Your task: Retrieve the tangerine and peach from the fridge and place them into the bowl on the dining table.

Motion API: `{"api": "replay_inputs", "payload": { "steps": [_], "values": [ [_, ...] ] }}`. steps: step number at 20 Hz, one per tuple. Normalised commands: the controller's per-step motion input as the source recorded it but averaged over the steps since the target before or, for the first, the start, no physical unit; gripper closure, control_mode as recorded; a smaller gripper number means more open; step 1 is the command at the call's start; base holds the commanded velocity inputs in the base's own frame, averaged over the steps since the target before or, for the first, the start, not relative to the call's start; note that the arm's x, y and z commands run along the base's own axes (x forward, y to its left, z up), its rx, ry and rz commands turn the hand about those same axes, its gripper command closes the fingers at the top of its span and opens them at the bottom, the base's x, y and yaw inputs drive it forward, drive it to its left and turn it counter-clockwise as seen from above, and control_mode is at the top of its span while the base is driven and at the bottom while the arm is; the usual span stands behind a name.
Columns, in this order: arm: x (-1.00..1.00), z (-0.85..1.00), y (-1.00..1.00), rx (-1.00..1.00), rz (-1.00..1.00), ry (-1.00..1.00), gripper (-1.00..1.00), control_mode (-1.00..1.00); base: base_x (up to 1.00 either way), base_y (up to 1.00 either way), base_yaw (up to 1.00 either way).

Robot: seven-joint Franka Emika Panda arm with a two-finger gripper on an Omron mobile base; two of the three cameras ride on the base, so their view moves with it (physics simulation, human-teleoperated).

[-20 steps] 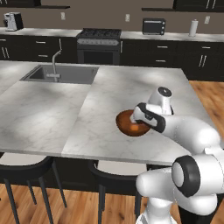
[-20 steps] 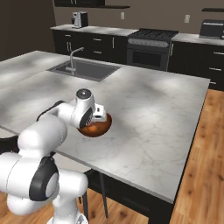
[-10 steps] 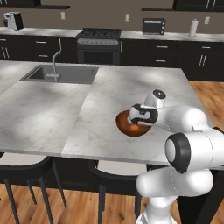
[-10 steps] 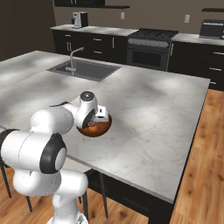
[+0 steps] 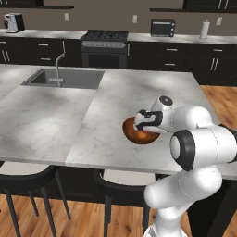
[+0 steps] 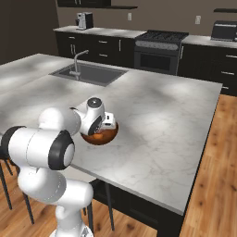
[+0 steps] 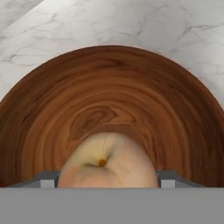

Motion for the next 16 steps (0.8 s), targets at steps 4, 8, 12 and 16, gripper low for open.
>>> {"api": "replay_inputs", "payload": {
  "steps": [4,8,12,16],
  "values": [
    [0.00,0.19,0.01,0.00,0.00,0.00,-1.00,-1.00,0.00,0.00,0.00],
    [-0.09,0.37,0.06,-0.02,0.00,-0.01,-1.00,-1.00,0.00,0.00,0.00],
    [-0.42,0.69,0.04,-0.04,0.00,-0.11,-1.00,-1.00,0.00,0.00,0.00],
    [-0.74,0.79,0.00,-0.04,0.00,-0.23,-1.00,-1.00,0.00,0.00,0.00]
  ]
}}
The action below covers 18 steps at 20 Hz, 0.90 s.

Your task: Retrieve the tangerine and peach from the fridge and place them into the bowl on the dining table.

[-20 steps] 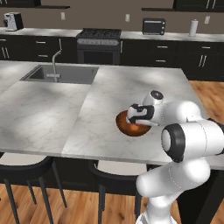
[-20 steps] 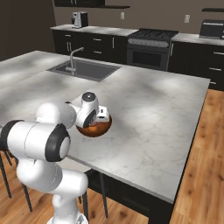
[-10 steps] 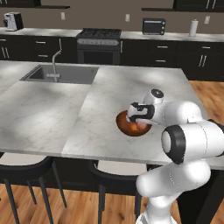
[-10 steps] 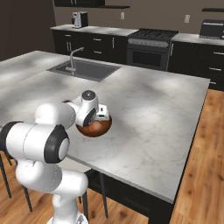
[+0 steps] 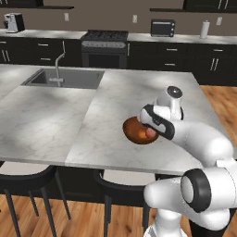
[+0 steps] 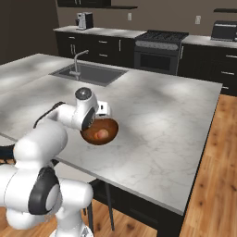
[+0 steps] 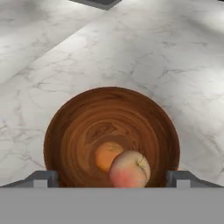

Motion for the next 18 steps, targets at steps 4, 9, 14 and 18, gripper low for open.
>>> {"api": "replay_inputs", "payload": {
  "steps": [4,9,14,18],
  "values": [
    [-0.94,0.77,-0.04,0.00,0.00,-0.31,-1.00,-1.00,0.00,0.00,0.00],
    [-0.96,0.84,-0.13,0.00,0.00,-0.35,-1.00,-1.00,0.00,0.00,0.00],
    [-0.89,0.87,-0.14,0.00,0.00,-0.32,-1.00,-1.00,0.00,0.00,0.00],
    [-0.84,0.83,-0.25,0.00,0.00,-0.22,-1.00,-1.00,0.00,0.00,0.00]
  ]
}}
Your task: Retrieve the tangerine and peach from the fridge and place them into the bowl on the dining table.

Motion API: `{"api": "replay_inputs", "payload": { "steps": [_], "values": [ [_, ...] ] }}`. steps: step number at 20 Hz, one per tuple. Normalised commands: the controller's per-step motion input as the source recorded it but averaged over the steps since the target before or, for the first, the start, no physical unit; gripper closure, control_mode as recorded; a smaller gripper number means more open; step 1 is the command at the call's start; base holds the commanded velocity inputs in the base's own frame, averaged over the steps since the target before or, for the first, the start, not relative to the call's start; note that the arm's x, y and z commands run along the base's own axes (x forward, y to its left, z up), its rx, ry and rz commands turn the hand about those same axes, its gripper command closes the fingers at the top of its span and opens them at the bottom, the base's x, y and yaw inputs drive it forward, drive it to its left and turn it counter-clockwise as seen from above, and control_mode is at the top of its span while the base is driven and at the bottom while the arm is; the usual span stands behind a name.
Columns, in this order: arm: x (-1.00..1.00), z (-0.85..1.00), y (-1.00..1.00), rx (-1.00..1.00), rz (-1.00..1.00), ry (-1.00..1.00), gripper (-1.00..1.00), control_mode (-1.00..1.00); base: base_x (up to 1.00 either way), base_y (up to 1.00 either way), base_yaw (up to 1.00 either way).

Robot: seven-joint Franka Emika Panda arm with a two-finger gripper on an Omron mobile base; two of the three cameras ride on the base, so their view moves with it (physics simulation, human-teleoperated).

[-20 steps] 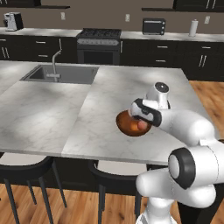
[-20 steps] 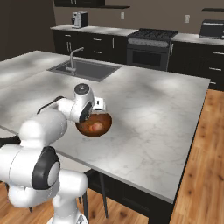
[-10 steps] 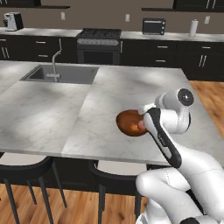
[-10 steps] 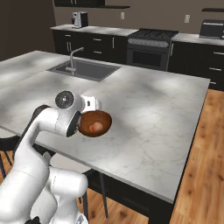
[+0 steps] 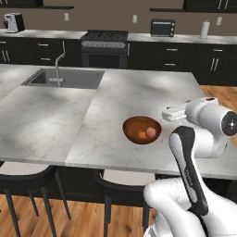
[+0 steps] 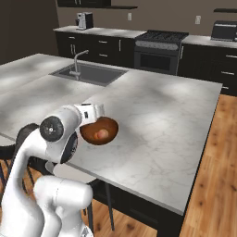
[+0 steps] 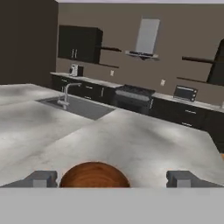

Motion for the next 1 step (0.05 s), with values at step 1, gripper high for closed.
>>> {"api": "replay_inputs", "payload": {
  "steps": [1],
  "values": [
    [-0.84,0.81,-0.36,0.00,0.00,-0.15,-1.00,-1.00,0.00,0.00,0.00]
  ]
}}
